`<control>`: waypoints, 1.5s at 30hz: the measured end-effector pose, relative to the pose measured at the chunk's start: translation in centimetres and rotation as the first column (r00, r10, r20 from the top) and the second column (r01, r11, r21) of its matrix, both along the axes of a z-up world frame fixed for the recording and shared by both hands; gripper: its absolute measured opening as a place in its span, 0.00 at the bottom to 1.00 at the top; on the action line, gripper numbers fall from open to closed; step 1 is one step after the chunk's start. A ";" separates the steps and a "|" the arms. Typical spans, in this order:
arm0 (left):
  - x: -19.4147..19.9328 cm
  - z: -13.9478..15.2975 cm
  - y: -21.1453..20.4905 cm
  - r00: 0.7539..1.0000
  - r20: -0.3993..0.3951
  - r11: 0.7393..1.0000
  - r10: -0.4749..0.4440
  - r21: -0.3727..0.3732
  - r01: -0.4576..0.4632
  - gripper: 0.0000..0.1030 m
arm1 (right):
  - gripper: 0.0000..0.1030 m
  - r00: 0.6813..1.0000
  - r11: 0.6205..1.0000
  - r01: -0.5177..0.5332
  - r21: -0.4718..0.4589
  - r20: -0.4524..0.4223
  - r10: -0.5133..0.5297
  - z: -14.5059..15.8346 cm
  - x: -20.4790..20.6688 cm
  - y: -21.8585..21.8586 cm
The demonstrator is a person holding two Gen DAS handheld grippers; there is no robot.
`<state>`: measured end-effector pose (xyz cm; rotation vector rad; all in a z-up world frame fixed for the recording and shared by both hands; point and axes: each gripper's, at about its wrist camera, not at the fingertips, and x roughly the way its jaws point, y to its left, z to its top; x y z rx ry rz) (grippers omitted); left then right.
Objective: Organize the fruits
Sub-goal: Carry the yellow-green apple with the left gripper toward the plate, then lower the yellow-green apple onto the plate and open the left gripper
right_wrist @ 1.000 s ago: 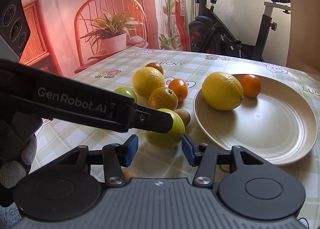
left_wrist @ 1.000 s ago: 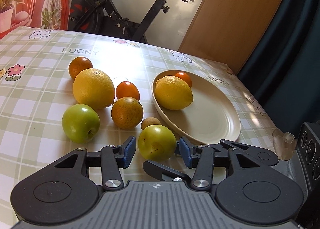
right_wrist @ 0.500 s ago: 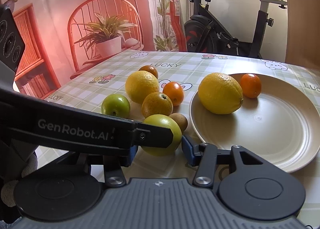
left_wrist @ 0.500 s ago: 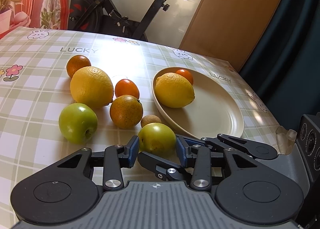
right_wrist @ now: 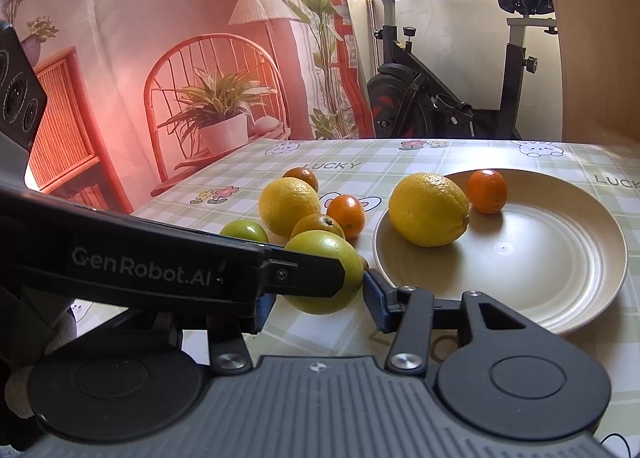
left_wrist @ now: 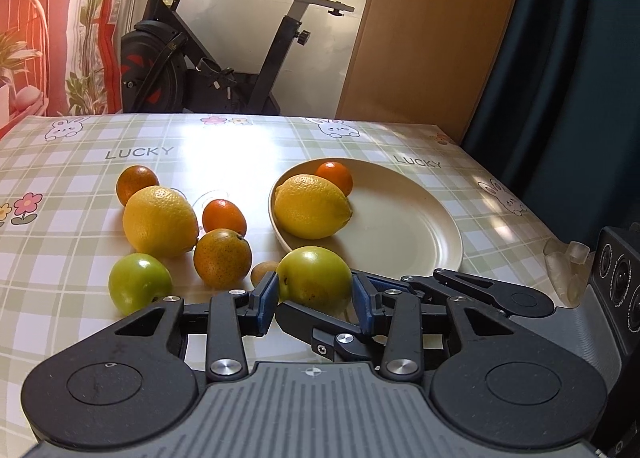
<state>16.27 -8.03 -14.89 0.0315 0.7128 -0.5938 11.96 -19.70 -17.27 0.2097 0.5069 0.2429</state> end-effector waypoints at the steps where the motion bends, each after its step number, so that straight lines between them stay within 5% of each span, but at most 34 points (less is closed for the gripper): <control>1: 0.0 0.2 -0.5 1.000 0.009 1.000 -0.007 0.006 0.007 0.41 | 0.49 1.000 1.000 0.012 0.008 0.007 -0.012 0.1 -0.2 -0.3; 16: 3.7 1.6 -8.6 0.991 0.031 0.992 -0.127 0.019 0.126 0.41 | 0.49 0.980 0.981 0.194 0.024 0.047 -0.195 1.9 0.3 -6.5; 27: 8.7 0.3 -12.8 0.992 -0.051 0.993 -0.117 0.000 0.117 0.41 | 0.49 0.968 0.967 0.250 -0.058 0.040 -0.248 1.3 3.8 -10.4; 45: 10.6 -0.7 -13.9 0.994 -0.059 0.995 -0.095 0.011 0.096 0.41 | 0.49 0.964 0.961 0.267 -0.077 0.000 -0.267 -0.1 6.7 -11.9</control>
